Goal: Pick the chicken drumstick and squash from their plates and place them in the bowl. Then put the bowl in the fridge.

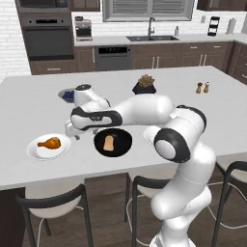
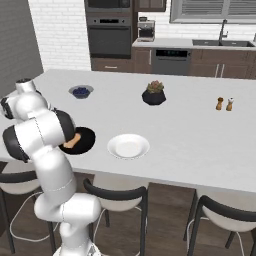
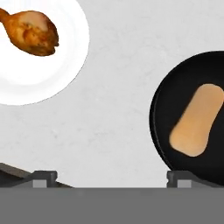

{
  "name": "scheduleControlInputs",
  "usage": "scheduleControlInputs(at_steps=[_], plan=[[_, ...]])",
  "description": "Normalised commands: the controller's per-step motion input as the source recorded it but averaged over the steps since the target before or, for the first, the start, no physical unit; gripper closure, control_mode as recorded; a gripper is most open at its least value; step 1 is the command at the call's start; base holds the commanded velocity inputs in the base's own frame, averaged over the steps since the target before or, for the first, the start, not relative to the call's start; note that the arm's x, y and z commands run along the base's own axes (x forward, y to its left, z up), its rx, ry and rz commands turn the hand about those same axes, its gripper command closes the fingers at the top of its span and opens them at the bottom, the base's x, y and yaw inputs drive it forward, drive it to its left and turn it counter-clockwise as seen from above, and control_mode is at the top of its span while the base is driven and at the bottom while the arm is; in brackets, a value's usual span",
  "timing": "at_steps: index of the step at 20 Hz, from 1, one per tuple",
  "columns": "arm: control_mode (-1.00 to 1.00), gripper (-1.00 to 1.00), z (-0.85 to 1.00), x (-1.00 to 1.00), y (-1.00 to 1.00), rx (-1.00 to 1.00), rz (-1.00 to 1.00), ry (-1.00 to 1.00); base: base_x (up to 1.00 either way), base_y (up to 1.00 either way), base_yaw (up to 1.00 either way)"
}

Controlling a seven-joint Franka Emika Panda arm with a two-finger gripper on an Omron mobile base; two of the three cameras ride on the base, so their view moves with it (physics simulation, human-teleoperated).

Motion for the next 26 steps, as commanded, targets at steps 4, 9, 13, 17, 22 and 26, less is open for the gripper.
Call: scheduleControlInputs(at_steps=[4,9,13,17,22,26], plan=[[-1.00,-1.00,0.00,0.00,0.07,0.00,0.12,-0.24,0.00,0.00,0.00],[-1.00,-1.00,0.04,0.29,0.06,0.03,0.06,-0.05,0.00,0.00,0.00],[-1.00,-1.00,0.03,0.38,0.43,0.07,0.07,0.01,0.00,0.00,0.00],[-1.00,-1.00,0.00,0.41,0.48,0.00,0.15,0.00,0.00,0.00,0.00],[-1.00,-1.00,0.00,0.47,0.54,-0.01,0.15,0.00,0.00,0.00,0.00],[-1.00,-1.00,-0.04,0.27,0.65,-0.02,0.13,0.00,0.00,0.00,0.00]])
